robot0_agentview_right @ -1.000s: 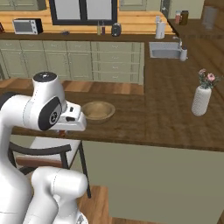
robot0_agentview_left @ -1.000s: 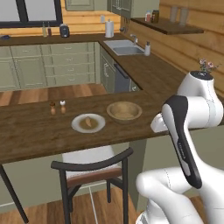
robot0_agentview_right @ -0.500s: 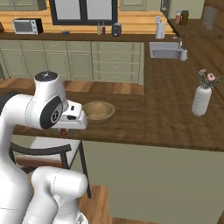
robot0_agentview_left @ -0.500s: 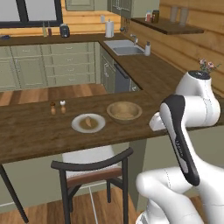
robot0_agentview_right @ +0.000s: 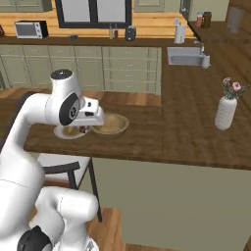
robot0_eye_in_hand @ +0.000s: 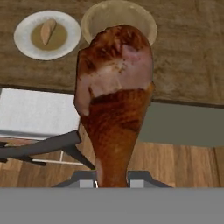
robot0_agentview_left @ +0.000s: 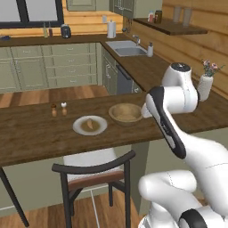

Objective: Pick the chicken drumstick and sweet potato from their plates and place them in the bowl. Then put the bowl in the fridge.

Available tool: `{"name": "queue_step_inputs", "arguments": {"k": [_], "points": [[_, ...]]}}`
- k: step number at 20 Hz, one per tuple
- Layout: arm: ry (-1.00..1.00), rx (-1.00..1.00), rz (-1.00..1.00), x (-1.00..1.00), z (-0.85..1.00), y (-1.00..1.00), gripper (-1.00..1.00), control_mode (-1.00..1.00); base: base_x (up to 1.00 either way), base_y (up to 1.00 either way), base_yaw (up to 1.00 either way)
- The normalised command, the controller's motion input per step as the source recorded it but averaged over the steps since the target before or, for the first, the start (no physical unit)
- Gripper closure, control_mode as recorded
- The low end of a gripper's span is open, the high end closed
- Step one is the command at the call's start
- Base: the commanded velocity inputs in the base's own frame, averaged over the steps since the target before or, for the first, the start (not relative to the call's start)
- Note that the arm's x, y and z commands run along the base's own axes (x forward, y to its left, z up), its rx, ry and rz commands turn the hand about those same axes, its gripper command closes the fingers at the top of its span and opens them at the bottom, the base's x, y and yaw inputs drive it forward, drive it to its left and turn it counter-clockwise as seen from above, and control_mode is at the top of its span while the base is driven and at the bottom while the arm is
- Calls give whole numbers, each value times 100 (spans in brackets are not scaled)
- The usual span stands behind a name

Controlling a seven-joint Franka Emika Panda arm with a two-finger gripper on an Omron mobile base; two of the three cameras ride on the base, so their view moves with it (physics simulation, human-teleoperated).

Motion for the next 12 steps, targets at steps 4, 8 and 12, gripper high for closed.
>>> {"name": "queue_step_inputs", "arguments": {"k": [4, 8, 12], "points": [[0, 0, 0, 100, 4, 0, 100, -100, 0, 0, 0], [-1, 0, 0, 100, -23, 0, 100, -100, 0, 0, 0], [0, 0, 0, 100, -57, 0, 100, -100, 0, 0, 0]]}}
